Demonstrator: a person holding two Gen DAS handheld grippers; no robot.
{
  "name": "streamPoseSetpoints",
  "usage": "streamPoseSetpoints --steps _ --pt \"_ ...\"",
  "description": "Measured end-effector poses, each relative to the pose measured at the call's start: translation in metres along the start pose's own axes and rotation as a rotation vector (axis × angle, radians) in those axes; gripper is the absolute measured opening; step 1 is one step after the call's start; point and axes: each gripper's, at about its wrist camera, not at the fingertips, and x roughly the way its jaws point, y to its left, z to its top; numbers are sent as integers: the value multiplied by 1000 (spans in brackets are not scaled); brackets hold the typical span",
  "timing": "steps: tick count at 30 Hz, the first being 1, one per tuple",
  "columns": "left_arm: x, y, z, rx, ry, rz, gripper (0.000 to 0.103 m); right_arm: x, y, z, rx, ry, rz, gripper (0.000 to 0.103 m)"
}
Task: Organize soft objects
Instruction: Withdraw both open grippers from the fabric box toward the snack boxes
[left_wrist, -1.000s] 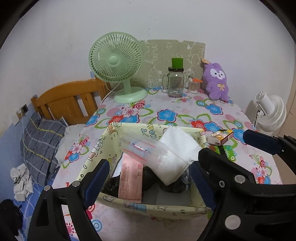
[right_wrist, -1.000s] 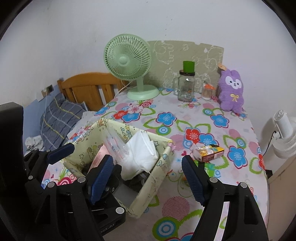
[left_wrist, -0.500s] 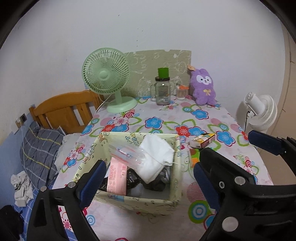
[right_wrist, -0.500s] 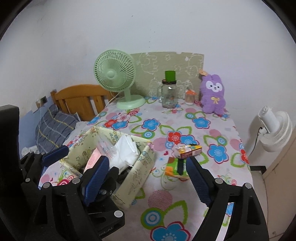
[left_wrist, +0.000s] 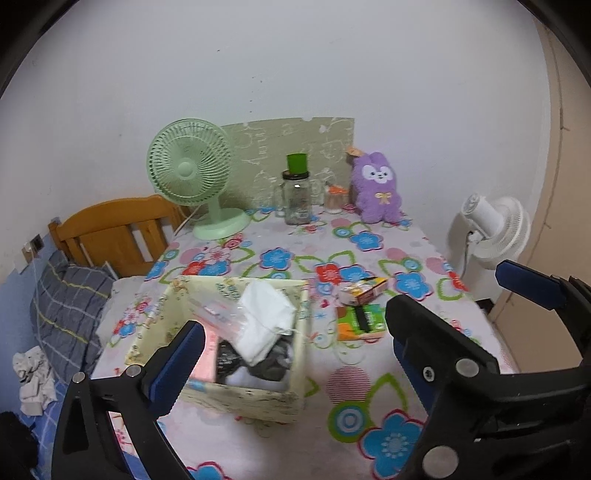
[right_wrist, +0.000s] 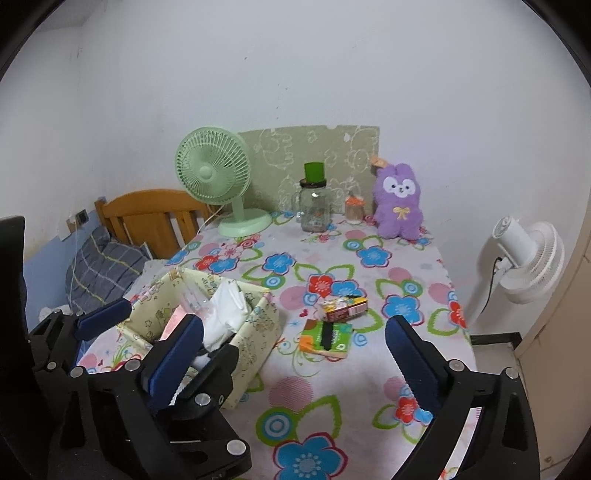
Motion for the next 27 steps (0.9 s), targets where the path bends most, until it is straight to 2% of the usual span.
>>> streamPoseSetpoints --steps 10,27 --pt "3 -27 -3 20 2 -24 103 -10 -21 -6 -27 -27 -85 103" --pt "35 -62 -8 56 30 -60 103 15 -59 -18 7 22 -67 103"
